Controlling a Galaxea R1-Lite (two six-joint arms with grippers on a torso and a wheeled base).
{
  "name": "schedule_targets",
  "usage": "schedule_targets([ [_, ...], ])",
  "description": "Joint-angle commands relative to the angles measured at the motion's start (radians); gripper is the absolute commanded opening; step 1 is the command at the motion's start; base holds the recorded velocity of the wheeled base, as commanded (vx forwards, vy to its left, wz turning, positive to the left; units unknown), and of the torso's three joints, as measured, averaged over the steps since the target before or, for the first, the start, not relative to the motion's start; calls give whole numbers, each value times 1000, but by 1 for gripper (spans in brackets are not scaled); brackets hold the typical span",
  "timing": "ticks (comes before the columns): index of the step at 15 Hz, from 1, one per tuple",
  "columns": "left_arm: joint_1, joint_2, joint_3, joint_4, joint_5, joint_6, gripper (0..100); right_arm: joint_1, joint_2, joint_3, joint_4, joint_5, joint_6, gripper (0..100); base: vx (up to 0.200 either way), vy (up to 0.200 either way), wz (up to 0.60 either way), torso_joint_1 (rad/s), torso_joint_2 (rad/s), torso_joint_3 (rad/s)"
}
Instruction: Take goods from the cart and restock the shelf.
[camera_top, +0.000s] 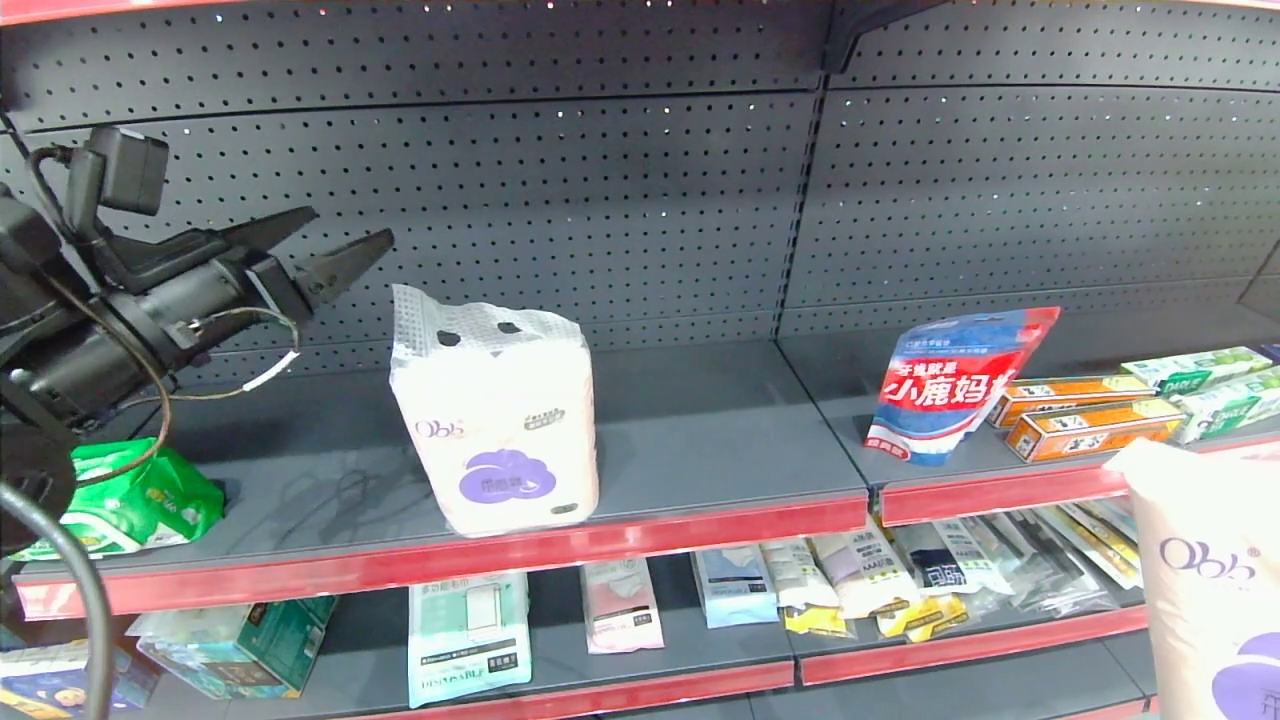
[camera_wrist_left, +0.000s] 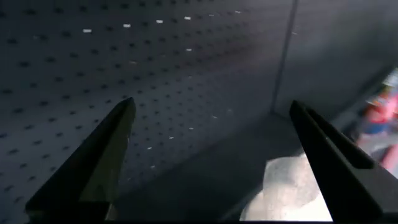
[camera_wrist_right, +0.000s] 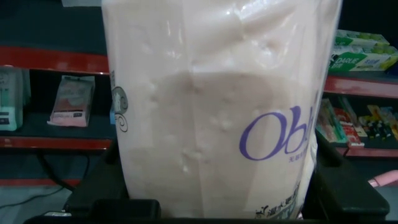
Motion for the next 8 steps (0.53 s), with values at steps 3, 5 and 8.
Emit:
schedule_targets([
  [3, 67, -323, 120, 357, 179, 28, 100, 0, 33, -42, -1, 4, -5, 0, 0, 0, 0, 0, 0, 0],
  [5, 70, -491, 201, 533, 264, 40, 100, 5, 76, -56, -2, 7, -8, 0, 0, 0, 0, 0, 0, 0],
  [8, 62, -820, 307, 849, 259, 57, 100, 40, 112, -56, -4, 15, -22, 0, 0, 0, 0, 0, 0, 0],
])
